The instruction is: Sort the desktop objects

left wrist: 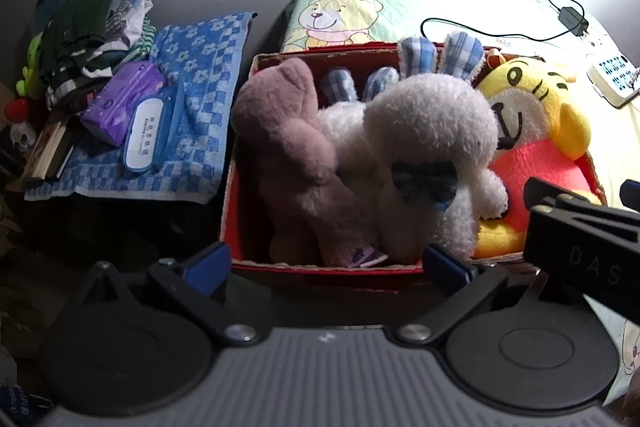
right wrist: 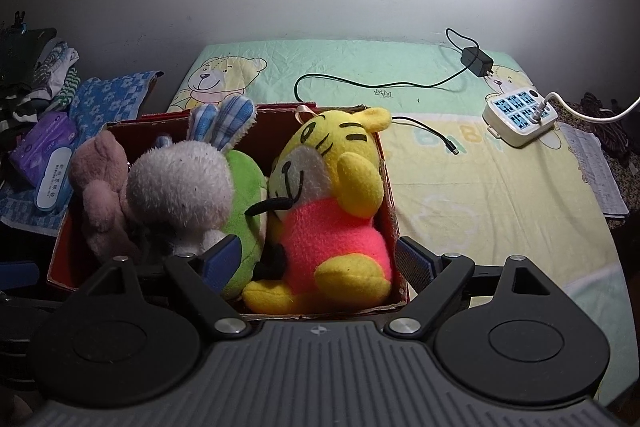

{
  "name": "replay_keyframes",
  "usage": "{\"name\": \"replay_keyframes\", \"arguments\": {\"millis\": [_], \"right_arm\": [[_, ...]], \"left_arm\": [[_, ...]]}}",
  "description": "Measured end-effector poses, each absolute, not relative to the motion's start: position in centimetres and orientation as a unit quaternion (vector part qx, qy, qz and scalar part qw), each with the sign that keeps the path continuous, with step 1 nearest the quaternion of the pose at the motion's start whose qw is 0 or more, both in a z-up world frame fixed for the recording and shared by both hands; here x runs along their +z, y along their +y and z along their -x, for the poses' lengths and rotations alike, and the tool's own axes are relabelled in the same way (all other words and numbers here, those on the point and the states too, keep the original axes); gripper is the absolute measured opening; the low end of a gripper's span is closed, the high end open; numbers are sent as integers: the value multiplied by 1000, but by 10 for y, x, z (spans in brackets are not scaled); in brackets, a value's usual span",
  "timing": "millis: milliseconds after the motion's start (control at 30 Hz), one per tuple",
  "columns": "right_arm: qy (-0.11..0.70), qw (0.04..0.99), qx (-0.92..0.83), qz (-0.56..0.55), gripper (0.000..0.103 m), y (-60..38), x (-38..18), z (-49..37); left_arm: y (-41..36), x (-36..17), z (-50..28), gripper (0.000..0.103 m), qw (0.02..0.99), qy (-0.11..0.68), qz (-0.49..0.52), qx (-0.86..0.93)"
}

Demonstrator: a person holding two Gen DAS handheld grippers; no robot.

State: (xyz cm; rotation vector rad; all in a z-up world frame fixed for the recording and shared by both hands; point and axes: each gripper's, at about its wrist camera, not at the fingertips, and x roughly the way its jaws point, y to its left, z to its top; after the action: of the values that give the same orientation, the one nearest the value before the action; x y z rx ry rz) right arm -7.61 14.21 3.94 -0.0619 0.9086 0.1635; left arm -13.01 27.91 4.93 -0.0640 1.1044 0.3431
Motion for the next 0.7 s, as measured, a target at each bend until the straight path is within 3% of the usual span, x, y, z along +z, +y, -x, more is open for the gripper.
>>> {"name": "replay_keyframes", "arguments": {"millis": [700], "right_arm": [[450,888,92,28,86,131,35,100]], "left_arm": [[264,43,155,102,835,526,35,156]]}}
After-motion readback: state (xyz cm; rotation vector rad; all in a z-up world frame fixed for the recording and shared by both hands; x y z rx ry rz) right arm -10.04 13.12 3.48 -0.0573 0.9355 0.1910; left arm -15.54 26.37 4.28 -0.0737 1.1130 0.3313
